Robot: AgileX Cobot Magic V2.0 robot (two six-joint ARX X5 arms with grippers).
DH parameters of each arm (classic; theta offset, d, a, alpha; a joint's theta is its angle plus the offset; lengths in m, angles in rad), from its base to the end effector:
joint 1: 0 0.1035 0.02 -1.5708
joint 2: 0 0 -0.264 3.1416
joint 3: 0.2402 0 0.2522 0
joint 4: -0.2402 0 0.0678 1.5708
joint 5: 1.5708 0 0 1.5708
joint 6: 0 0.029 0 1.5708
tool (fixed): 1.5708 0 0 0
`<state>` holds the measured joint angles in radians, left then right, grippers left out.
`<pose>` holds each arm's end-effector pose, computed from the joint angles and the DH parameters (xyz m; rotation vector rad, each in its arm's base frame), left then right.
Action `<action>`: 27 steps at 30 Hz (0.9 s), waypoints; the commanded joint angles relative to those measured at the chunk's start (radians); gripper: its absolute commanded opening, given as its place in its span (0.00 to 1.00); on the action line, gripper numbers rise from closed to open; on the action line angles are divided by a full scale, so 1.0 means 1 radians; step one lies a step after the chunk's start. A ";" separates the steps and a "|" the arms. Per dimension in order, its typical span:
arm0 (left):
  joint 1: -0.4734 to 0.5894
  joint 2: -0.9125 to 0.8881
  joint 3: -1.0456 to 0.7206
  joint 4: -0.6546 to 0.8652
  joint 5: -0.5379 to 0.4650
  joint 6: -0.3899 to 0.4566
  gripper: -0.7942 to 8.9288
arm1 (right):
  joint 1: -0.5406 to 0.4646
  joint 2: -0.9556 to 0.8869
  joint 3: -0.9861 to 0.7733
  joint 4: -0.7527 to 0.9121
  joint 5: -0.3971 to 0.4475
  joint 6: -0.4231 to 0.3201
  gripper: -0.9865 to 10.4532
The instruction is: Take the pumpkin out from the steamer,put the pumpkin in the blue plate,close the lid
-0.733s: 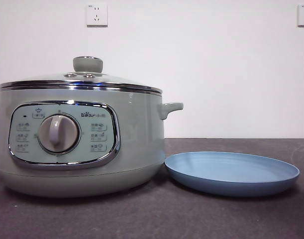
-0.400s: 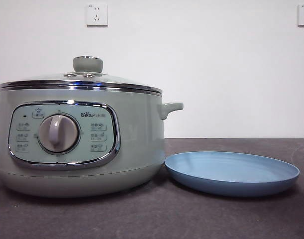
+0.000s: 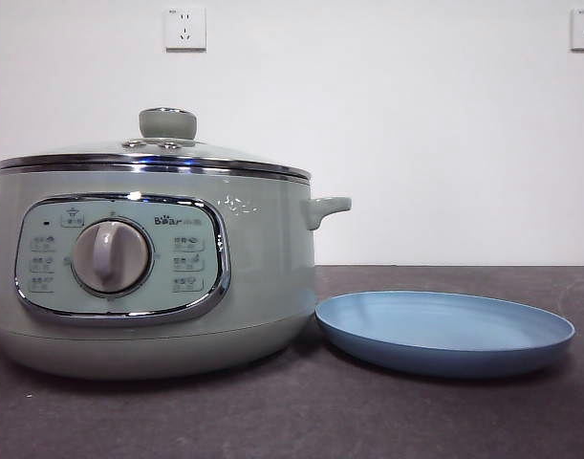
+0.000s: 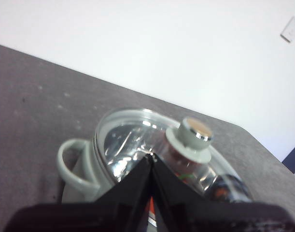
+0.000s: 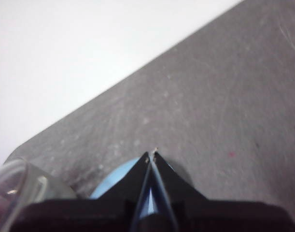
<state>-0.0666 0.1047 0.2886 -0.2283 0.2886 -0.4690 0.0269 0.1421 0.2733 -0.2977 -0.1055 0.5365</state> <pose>0.0821 -0.0137 0.2306 -0.4689 0.1268 -0.3382 0.0889 0.0054 0.2164 0.5410 0.1980 0.0843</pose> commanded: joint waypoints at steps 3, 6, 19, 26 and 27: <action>0.001 0.145 0.142 -0.009 0.005 0.056 0.08 | 0.002 0.129 0.140 0.001 -0.011 -0.101 0.08; 0.000 0.254 0.247 -0.027 0.029 0.111 0.08 | 0.002 0.223 0.233 0.000 -0.058 -0.174 0.08; 0.000 0.664 0.669 -0.238 0.248 0.319 0.13 | 0.002 0.591 0.595 -0.011 -0.452 -0.414 0.18; -0.002 0.726 0.727 -0.262 0.244 0.322 0.54 | 0.003 0.667 0.639 -0.023 -0.466 -0.396 0.58; -0.006 0.734 0.727 -0.261 0.246 0.324 0.55 | 0.003 0.669 0.639 -0.032 -0.466 -0.396 0.58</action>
<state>-0.0681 0.8314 1.0157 -0.4870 0.5316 -0.1635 0.0269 0.8101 0.9112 -0.3298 -0.5686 0.1413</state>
